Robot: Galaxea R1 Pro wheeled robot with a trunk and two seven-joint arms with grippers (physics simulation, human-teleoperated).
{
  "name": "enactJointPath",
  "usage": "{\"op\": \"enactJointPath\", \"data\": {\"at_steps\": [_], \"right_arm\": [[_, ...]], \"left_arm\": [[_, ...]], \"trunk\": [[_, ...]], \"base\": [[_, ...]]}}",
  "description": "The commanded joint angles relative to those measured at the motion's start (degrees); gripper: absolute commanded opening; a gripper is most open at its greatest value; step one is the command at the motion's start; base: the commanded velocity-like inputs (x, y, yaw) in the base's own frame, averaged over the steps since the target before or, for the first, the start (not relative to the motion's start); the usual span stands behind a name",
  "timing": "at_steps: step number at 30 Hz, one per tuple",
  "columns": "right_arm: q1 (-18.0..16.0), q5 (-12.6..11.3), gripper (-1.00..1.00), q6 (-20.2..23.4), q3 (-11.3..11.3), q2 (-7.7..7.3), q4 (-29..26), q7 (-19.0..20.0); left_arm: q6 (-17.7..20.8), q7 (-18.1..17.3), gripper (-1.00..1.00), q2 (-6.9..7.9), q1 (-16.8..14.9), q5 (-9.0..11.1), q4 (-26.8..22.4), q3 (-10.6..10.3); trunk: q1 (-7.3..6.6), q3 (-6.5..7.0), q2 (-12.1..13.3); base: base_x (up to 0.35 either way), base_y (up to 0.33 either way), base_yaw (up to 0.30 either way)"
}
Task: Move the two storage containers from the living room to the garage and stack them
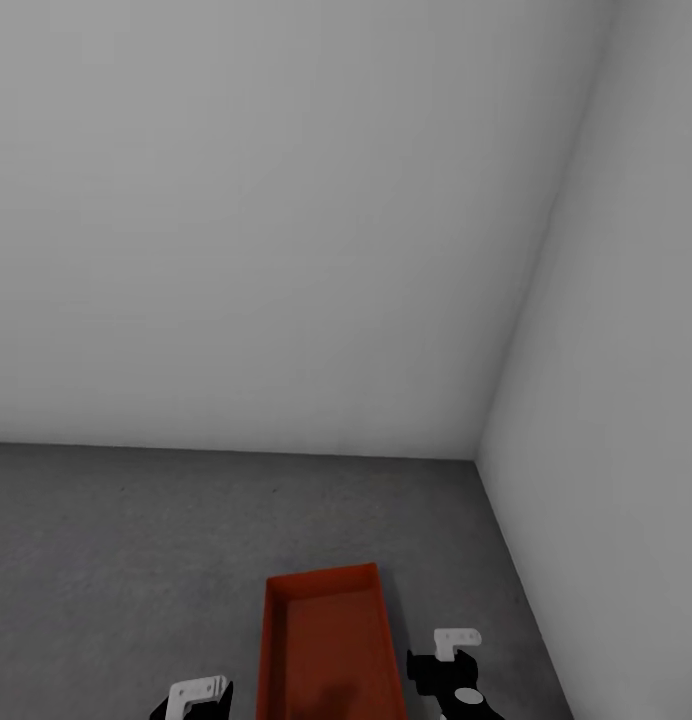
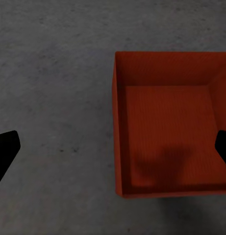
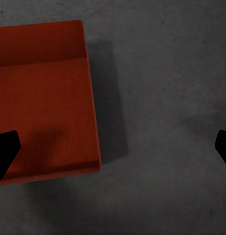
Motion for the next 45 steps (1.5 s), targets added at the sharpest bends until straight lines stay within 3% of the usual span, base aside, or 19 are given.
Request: {"op": "enactJointPath", "data": {"at_steps": [1, 8, 23, 45], "right_arm": [[-0.04, 0.03, 1.0, -0.11, 0.33, 0.0, 0.06, -0.37], [-0.04, 0.03, 1.0, -0.15, 0.33, 0.0, 0.06, -0.37], [-0.04, 0.03, 1.0, -0.2, 0.33, 0.0, 0.06, -0.38], [-0.04, 0.03, 1.0, -0.2, 0.33, 0.0, 0.06, -0.39]], "left_arm": [[-0.17, -0.49, 1.0, -0.04, -0.05, -0.28, 0.04, 0.45], [-0.17, -0.49, 1.0, -0.04, -0.05, -0.28, 0.03, 0.46], [-0.17, -0.49, 1.0, -0.04, -0.05, -0.28, 0.03, 0.49], [-0.17, -0.47, 1.0, -0.04, -0.05, -0.28, 0.03, 0.49]], "trunk": [[0.23, -0.17, -0.45], [1.76, -0.83, -3.26], [1.76, 0.48, -3.26], [1.76, 0.64, -3.26]], "base": [[0.0, 0.0, 0.0], [0.0, 0.0, 0.0], [0.0, 0.0, -0.005], [0.0, 0.0, -0.001]]}}
